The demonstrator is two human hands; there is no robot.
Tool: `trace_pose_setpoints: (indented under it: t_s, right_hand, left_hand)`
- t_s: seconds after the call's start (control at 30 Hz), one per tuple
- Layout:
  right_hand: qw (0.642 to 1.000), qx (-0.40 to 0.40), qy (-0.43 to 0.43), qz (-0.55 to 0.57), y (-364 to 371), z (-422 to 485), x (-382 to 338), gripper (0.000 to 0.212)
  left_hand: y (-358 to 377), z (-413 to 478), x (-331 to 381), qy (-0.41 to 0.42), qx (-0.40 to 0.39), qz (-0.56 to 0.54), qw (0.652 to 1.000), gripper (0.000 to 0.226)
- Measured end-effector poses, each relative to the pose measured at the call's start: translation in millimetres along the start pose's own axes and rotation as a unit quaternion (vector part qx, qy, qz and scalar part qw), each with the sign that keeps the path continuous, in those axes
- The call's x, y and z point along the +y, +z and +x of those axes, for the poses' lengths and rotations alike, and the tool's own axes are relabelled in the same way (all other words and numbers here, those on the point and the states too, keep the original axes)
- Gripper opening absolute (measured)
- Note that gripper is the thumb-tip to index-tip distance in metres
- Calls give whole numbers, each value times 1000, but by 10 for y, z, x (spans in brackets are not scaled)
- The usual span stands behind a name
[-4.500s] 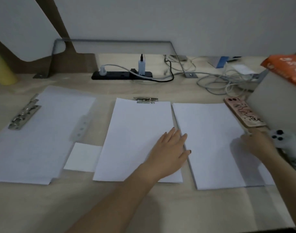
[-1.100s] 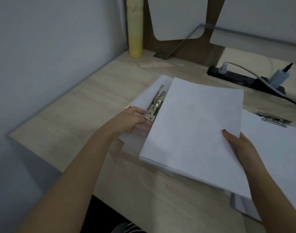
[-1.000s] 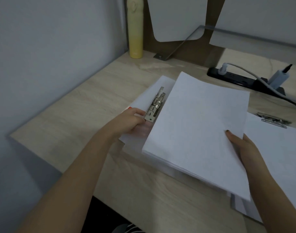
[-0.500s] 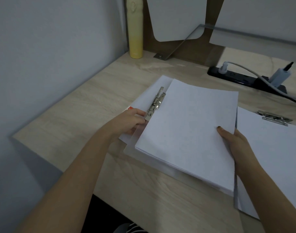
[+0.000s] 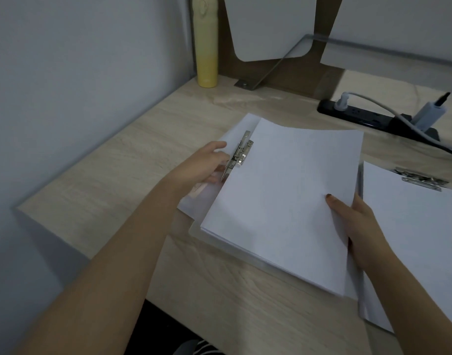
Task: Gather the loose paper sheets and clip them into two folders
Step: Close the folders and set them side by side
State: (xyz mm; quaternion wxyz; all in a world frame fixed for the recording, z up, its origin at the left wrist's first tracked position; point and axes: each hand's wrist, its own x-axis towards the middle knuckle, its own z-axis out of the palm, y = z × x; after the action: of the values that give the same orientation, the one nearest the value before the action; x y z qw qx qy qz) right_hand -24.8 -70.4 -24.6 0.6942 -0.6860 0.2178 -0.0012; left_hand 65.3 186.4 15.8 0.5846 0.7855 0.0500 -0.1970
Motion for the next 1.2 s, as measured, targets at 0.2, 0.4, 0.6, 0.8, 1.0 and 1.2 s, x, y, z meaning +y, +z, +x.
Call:
trace_pose_setpoints:
  t_s: [0.2,0.4,0.6,0.8,1.0,1.2]
  right_hand:
    - [1000,11,1,-7,7,1,18,36]
    - [999,36,-11,-1,53,28,46,37]
    - [999,30,-8,-9,33,32,59,40]
    - [999,34,-12,-12,28,33,72,38]
    - [999,33,-21,-10,33,16,80,40]
    - [999,36,-31,-17,48,12,63,38]
  left_hand:
    - [102,124,161,6,-23,-1,1000,33]
    - [61,163,135,1,-23,-87,996,22]
    - [4,135,25,4,-67,-110,992,25]
    - [-141,11,-38,-34,-102,-88,990,37]
    - [-165,-53,-21,-84,-85,10,993,58]
    - [-192,-78,-6,-123,-130,61,982,60]
